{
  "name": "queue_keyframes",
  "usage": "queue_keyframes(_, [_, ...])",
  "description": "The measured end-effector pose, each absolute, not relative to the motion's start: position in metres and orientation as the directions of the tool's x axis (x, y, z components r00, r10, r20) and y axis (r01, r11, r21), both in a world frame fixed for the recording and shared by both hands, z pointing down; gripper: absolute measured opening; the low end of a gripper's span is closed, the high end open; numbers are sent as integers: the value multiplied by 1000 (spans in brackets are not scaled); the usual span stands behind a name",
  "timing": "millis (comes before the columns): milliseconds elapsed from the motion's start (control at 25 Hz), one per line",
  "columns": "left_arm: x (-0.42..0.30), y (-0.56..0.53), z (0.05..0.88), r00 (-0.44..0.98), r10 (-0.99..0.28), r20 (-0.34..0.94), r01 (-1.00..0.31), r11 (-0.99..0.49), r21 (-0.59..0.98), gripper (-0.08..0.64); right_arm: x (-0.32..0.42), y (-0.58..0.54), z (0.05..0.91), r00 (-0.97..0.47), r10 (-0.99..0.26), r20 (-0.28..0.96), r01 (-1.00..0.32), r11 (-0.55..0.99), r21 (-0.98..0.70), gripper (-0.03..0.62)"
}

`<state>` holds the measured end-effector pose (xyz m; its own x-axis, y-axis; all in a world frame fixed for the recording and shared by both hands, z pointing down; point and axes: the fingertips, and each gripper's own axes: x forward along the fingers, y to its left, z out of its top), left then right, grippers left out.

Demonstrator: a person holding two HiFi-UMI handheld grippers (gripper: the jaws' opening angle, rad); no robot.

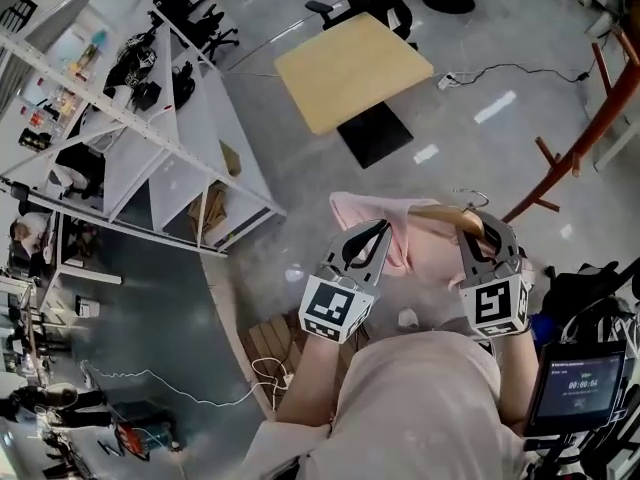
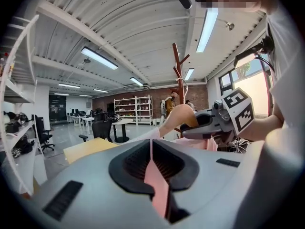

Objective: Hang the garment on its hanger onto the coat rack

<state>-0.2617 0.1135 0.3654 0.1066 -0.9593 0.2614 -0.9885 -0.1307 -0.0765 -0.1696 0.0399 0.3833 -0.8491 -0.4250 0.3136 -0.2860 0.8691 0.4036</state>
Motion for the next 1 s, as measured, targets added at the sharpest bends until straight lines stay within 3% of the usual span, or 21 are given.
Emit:
queue_keyframes(480, [-271,67,355,142,-958,248,-981,-170,-95,6,-183,3,346,-852,-449,269,-344,868,358,75])
queue_keyframes(1000, [-225,15,352,264,-933,244,-949,-297,-107,6,-127,-29,352,-806,-504,309,-382,843,379,75])
